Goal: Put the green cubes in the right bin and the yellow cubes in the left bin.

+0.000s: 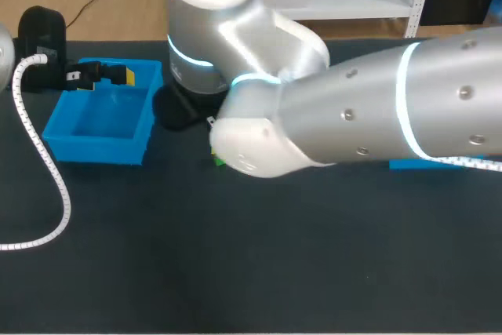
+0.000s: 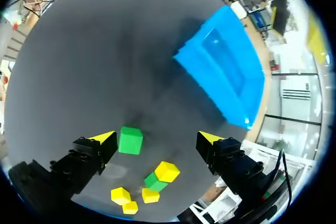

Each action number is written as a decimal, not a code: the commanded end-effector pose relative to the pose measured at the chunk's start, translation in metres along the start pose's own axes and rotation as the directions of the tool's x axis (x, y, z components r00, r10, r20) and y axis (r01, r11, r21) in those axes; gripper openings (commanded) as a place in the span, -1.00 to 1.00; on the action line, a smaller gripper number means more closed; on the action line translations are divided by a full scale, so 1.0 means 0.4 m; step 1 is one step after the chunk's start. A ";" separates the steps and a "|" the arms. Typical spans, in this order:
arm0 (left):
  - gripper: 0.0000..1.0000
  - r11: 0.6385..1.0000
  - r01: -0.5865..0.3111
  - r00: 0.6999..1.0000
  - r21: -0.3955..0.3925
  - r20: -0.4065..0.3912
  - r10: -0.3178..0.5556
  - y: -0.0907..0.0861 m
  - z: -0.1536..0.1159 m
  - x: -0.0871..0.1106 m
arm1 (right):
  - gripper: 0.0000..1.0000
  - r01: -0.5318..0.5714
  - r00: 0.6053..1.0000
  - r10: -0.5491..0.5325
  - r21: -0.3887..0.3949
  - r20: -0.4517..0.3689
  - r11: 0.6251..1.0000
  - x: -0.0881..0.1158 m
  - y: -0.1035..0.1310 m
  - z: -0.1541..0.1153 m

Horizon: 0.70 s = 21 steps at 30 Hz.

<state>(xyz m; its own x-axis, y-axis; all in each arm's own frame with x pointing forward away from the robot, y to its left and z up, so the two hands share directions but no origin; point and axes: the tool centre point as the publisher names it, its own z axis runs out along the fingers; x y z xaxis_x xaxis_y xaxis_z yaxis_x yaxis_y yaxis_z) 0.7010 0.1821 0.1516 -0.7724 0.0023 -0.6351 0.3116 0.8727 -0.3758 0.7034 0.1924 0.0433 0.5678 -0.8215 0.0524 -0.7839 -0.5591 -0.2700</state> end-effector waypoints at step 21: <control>1.00 1.000 -0.002 1.000 0.011 0.007 0.002 0.005 -0.001 0.004 | 1.00 -0.081 0.997 0.083 -0.238 -0.004 0.968 0.028 0.077 0.093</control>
<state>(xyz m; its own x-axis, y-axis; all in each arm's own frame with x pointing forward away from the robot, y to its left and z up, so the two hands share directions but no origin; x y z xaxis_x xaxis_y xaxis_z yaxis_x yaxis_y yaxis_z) 0.7010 0.1821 0.1516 -0.7724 0.0023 -0.6351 0.3116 0.8727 -0.3759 0.6945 0.1724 0.0010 0.5007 -0.8649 0.0343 -0.8645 -0.5017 -0.0316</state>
